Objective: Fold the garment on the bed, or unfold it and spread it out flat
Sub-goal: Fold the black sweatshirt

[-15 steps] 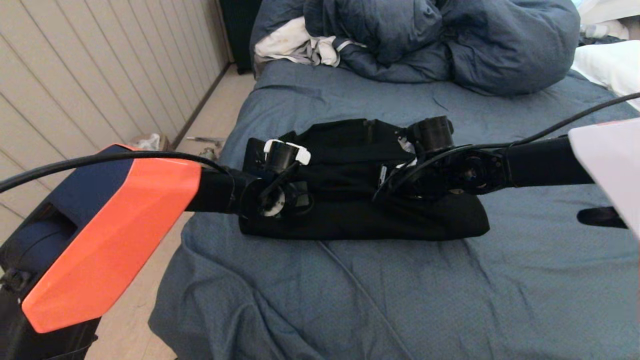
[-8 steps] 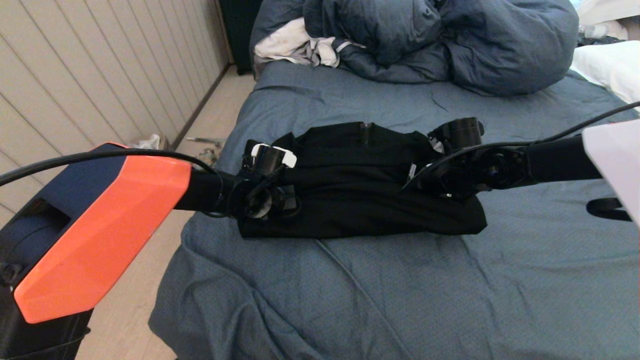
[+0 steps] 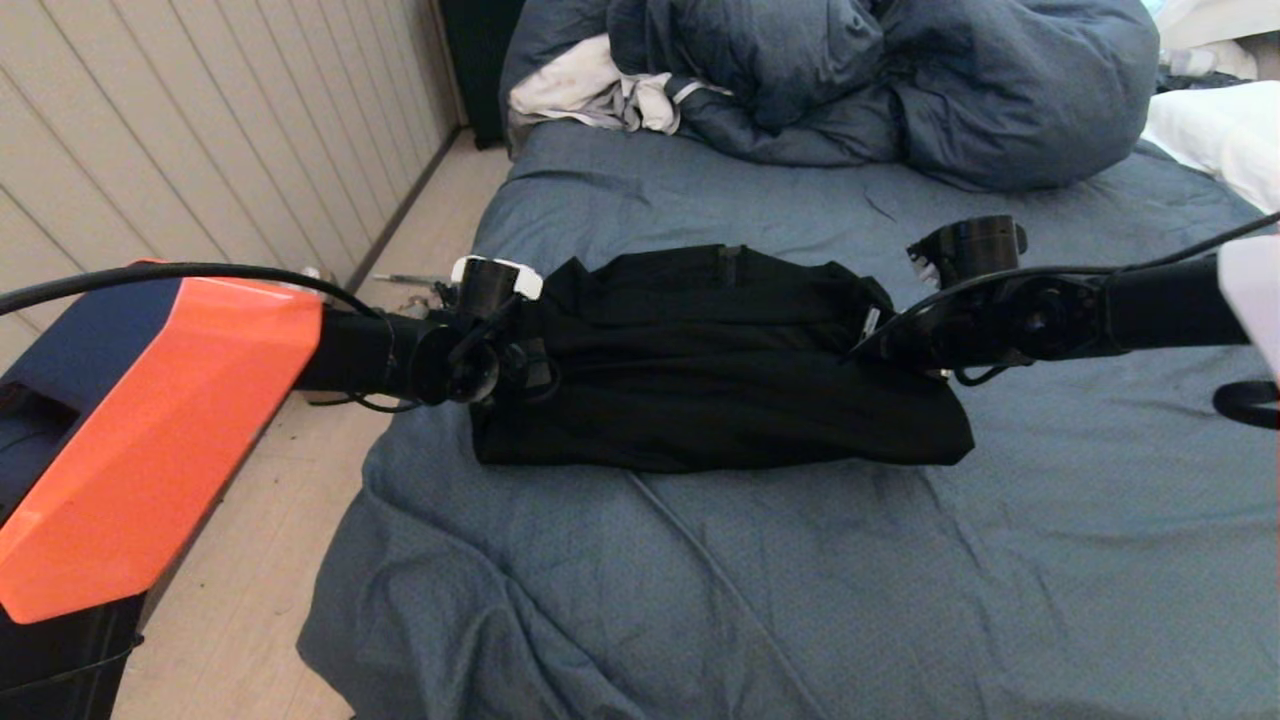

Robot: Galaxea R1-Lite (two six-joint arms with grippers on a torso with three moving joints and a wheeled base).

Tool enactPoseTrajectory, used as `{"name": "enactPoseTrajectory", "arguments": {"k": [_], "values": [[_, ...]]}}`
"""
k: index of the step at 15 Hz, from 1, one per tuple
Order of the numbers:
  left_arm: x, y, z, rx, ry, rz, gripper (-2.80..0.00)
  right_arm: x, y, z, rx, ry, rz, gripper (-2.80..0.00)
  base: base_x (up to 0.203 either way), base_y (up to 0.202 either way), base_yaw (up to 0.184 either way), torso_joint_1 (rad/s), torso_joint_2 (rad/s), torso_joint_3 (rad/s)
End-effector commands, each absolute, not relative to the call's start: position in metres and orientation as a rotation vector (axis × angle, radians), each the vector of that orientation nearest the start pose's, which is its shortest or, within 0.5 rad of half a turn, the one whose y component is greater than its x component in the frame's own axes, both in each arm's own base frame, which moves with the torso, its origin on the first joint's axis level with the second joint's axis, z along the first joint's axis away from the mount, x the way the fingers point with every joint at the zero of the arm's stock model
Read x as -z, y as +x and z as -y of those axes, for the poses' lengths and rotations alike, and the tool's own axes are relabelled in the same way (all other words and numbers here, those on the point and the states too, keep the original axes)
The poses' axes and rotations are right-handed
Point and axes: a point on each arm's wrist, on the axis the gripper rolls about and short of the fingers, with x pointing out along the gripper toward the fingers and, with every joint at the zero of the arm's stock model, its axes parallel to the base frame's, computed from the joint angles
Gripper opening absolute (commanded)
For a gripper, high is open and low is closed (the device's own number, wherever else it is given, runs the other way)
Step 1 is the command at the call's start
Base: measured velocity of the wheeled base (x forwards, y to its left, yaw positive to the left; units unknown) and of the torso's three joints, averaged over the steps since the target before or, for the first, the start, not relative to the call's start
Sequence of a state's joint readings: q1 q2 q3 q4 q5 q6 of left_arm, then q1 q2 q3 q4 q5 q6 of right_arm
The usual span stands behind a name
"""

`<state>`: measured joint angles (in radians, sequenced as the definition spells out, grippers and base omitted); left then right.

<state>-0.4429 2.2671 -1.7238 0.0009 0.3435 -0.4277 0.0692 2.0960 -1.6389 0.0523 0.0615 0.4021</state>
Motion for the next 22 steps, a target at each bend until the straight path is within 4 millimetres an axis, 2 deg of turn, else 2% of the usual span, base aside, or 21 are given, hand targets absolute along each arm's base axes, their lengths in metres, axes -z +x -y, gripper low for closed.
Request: {"name": "enactPoseTrajectory", "arguments": {"k": [1,4,6,8,10,12,14,15,16,18,22], "values": [[-0.166,0.430,0.180,-0.030,-0.237,-0.475,-2.80,-0.214,0.424,-0.024,-0.016,0.398,-0.491,-2.80,0.000,0.000,0.000,0.000,0.00,0.000],[-0.196,0.427,0.156,-0.039,-0.274,-0.423,-2.80,-0.230,0.417,-0.018,-0.013,0.396,-0.457,-2.80,0.000,0.000,0.000,0.000,0.00,0.000],[-0.223,0.419,0.134,-0.038,-0.305,-0.393,-2.80,-0.244,0.409,-0.014,-0.011,0.398,-0.431,-2.80,0.000,0.000,0.000,0.000,0.00,0.000],[-0.238,0.409,0.121,-0.051,-0.322,-0.382,-2.80,-0.258,0.400,-0.012,-0.013,0.400,-0.398,-2.80,0.000,0.000,0.000,0.000,0.00,0.000],[-0.236,0.395,0.115,-0.066,-0.329,-0.426,-2.80,-0.273,0.391,-0.011,-0.019,0.401,-0.361,-2.80,0.000,0.000,0.000,0.000,0.00,0.000],[-0.223,0.374,0.109,-0.078,-0.327,-0.495,-2.80,-0.284,0.380,-0.010,-0.018,0.400,-0.355,-2.80,0.000,0.000,0.000,0.000,0.00,0.000],[-0.212,0.348,0.103,-0.052,-0.349,-0.570,-2.80,-0.289,0.372,-0.010,-0.009,0.386,-0.422,-2.80,0.000,0.000,0.000,0.000,0.00,0.000],[-0.214,0.334,0.098,-0.006,-0.391,-0.594,-2.80,-0.291,0.370,-0.010,0.000,0.373,-0.479,-2.80,0.000,0.000,0.000,0.000,0.00,0.000],[-0.217,0.326,0.095,0.046,-0.437,-0.616,-2.80,-0.289,0.372,-0.009,0.007,0.357,-0.535,-2.80,0.000,0.000,0.000,0.000,0.00,0.000],[-0.213,0.315,0.092,0.112,-0.479,-0.667,-2.80,-0.273,0.380,-0.004,0.007,0.326,-0.705,-2.80,0.000,0.000,0.000,0.000,0.00,0.000],[-0.203,0.314,0.089,0.167,-0.499,-0.718,-2.80,-0.258,0.382,0.002,-0.054,0.261,-0.818,-2.80,0.000,0.000,0.000,0.000,0.00,0.000]]}}
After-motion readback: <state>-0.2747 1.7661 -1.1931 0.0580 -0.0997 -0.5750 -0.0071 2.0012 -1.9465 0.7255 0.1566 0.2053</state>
